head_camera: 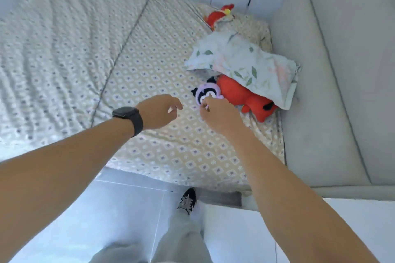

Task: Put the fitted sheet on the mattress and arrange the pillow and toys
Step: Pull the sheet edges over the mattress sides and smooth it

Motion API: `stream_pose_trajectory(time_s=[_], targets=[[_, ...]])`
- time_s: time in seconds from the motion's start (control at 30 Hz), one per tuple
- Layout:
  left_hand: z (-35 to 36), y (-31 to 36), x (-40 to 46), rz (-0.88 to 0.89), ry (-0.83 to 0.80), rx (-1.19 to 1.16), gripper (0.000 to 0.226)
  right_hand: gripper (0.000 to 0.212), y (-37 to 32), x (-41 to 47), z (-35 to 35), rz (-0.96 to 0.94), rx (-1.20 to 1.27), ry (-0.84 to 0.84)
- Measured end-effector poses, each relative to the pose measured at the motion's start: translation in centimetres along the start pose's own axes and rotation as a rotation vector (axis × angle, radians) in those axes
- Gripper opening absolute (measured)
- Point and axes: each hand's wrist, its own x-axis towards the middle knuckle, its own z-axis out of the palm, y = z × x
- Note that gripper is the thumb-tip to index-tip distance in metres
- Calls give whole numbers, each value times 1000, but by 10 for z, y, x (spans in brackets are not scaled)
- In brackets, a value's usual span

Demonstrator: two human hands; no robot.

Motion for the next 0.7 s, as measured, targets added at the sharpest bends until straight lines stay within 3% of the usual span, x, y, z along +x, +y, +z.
stream_pose_trajectory(time_s=[0.13,0.27,0.4,0.53,0.7], targets=[[-115,-67,-147,-10,275,0,27,14,-176,-16,-73,-229,-2,7],[-181,-130,-291,-62,501,-46,24,18,-338,-52,-99,-416,97,107],[-219,-182,-403,-119,618,-32,24,21,-470,-88,-99,-616,85,179],[-254,-242,-473,-222,673,19,23,18,-561,-87,-95,-757,42,283],[-298,-326,-519,-314,701,90,24,19,-659,-65,-81,-842,27,241]])
